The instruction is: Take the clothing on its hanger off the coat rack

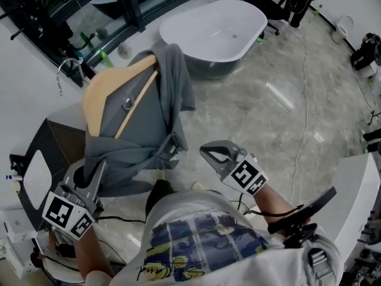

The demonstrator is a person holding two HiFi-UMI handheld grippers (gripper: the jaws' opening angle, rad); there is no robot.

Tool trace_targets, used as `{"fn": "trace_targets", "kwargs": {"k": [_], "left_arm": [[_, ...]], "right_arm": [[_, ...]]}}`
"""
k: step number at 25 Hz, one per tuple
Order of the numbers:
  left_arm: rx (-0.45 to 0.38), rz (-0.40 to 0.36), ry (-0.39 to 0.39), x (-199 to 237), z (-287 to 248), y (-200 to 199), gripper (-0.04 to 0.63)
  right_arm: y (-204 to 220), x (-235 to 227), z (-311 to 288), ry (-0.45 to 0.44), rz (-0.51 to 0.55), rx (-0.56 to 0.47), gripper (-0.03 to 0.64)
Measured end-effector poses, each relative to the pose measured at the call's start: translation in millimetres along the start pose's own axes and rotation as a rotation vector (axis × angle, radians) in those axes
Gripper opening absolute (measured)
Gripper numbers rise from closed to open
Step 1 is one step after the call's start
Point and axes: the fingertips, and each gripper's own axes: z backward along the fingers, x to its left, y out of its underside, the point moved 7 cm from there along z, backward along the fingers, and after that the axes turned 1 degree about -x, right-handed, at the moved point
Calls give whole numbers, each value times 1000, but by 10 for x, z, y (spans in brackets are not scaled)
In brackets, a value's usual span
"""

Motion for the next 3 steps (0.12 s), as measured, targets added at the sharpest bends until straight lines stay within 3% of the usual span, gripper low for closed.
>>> {"fn": "trace_targets", "kwargs": {"k": [3], "left_arm": [[1, 48, 65, 54, -83, 48, 5]], "right_arm": [[80, 81, 158, 33, -13, 43, 2]]}}
